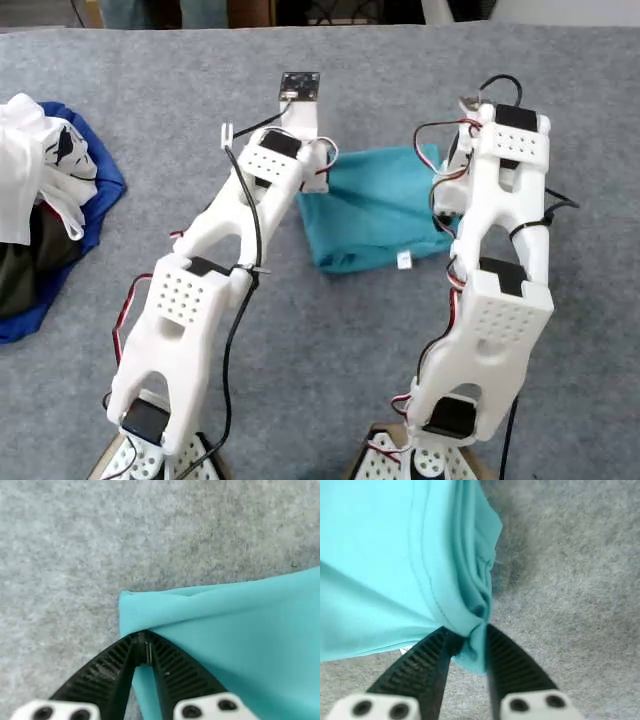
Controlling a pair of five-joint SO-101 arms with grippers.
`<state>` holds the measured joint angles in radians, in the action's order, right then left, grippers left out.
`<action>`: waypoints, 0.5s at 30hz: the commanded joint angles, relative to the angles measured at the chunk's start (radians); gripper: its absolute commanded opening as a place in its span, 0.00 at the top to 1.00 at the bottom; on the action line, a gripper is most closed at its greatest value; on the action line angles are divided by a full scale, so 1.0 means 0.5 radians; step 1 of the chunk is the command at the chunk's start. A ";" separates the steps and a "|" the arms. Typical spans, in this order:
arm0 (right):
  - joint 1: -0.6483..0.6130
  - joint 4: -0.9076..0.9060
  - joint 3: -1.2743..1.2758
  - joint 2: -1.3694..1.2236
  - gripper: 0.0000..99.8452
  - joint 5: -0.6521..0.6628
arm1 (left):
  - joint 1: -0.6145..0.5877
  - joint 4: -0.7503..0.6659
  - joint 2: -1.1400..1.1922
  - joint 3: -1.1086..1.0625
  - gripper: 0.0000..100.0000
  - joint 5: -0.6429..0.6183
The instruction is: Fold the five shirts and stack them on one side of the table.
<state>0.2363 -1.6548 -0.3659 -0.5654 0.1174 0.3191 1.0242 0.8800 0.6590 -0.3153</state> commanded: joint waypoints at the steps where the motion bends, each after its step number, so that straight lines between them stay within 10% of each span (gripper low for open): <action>1: 0.009 0.077 0.094 0.020 0.81 0.015 | -0.075 0.043 0.021 0.140 0.97 0.006; 15: -0.015 0.298 0.327 0.115 0.78 -0.181 | -0.069 0.135 0.104 0.281 0.97 0.092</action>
<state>0.2332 -1.4768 -0.1588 -0.5654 0.0483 0.3191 1.0871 0.9352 0.7649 -0.2846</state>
